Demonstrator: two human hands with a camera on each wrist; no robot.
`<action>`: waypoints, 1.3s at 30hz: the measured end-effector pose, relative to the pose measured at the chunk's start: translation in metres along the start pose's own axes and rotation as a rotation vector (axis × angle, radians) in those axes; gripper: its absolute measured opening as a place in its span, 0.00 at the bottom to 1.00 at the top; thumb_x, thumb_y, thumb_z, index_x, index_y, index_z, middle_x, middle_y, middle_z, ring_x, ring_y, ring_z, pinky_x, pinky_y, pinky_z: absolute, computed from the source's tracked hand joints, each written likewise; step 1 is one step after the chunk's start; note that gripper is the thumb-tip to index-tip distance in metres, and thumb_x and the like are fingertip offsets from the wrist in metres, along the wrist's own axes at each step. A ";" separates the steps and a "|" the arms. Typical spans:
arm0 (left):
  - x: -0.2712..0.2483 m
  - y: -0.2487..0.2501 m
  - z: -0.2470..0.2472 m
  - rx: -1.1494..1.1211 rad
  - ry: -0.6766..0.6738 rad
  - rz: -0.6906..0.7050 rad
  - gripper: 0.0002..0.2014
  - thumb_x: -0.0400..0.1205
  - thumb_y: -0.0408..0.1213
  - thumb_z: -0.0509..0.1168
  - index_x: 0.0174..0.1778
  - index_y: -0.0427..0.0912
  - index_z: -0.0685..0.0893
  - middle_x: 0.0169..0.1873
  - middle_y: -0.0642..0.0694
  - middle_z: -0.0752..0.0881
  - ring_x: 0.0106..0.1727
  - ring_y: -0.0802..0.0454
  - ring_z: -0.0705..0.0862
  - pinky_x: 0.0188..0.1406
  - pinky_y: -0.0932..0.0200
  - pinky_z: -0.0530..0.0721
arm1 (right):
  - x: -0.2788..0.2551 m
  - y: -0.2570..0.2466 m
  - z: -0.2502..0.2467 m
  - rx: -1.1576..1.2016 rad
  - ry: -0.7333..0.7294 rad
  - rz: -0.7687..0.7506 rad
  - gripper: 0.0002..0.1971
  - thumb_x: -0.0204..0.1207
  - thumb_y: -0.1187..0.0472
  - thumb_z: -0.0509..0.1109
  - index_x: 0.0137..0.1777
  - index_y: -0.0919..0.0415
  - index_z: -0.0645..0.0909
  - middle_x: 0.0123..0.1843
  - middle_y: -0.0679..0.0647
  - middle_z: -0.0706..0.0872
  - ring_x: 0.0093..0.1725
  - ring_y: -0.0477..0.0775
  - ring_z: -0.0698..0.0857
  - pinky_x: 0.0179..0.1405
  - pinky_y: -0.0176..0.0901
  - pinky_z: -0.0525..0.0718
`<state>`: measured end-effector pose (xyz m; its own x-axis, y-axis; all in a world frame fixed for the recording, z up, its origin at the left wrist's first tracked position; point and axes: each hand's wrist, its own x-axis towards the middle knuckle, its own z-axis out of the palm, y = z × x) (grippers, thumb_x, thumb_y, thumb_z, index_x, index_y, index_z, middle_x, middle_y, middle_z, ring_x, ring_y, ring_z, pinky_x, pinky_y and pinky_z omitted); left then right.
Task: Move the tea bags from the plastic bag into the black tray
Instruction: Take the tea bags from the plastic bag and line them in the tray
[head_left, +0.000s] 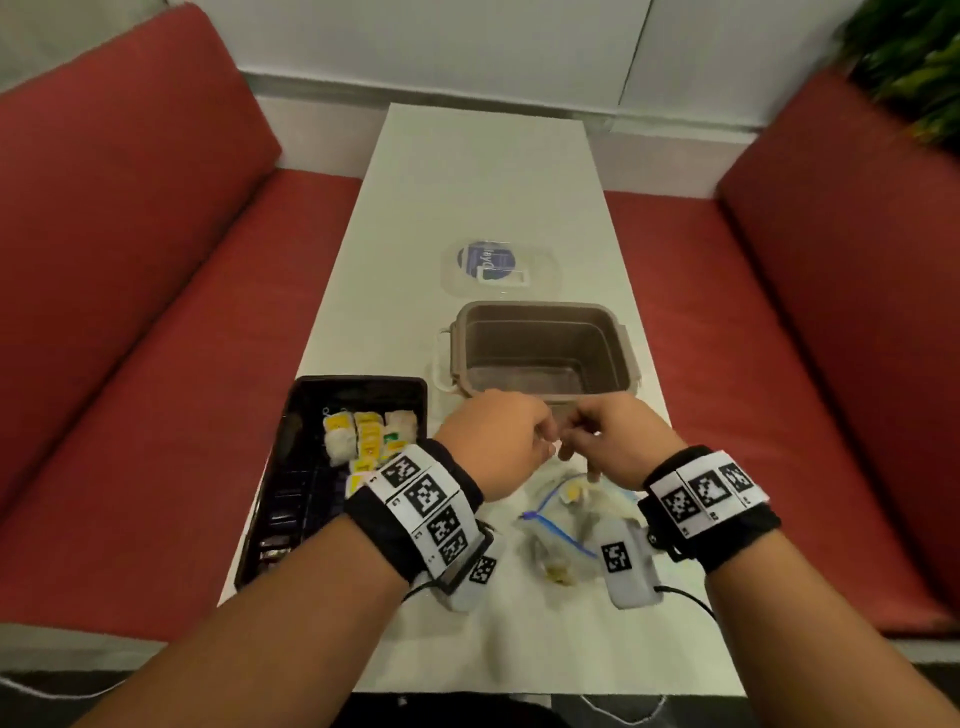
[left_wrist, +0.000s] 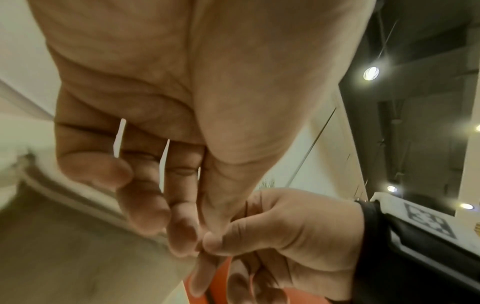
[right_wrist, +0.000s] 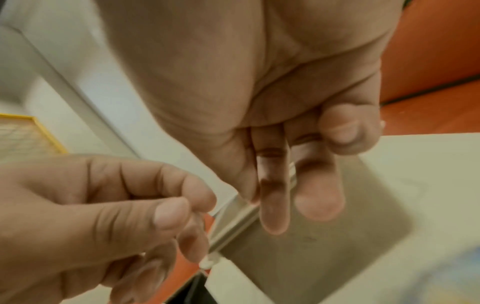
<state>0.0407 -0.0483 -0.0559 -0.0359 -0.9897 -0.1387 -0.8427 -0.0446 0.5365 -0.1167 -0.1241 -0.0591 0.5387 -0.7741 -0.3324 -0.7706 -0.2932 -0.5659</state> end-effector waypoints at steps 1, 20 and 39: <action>0.007 0.009 0.015 0.006 -0.038 -0.008 0.07 0.81 0.46 0.67 0.52 0.53 0.88 0.47 0.53 0.89 0.51 0.51 0.85 0.51 0.55 0.82 | -0.004 0.018 0.000 -0.009 0.004 0.033 0.08 0.79 0.65 0.66 0.43 0.56 0.85 0.37 0.47 0.92 0.23 0.47 0.86 0.24 0.38 0.84; 0.041 0.036 0.160 0.331 -0.364 -0.300 0.16 0.77 0.55 0.69 0.48 0.45 0.90 0.46 0.45 0.89 0.48 0.45 0.87 0.48 0.54 0.84 | -0.009 0.144 0.067 -0.215 -0.124 0.154 0.21 0.72 0.59 0.76 0.66 0.54 0.85 0.60 0.55 0.89 0.62 0.58 0.86 0.62 0.43 0.83; 0.041 0.014 0.123 -0.037 0.009 -0.280 0.04 0.77 0.46 0.73 0.39 0.53 0.87 0.28 0.58 0.83 0.35 0.58 0.81 0.35 0.66 0.73 | -0.005 0.137 0.056 -0.346 -0.232 0.097 0.17 0.71 0.57 0.77 0.60 0.56 0.85 0.56 0.55 0.88 0.55 0.58 0.87 0.55 0.43 0.86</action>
<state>-0.0390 -0.0724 -0.1563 0.2004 -0.9394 -0.2782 -0.7992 -0.3209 0.5082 -0.2061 -0.1287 -0.1776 0.4900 -0.6726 -0.5546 -0.8690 -0.4269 -0.2501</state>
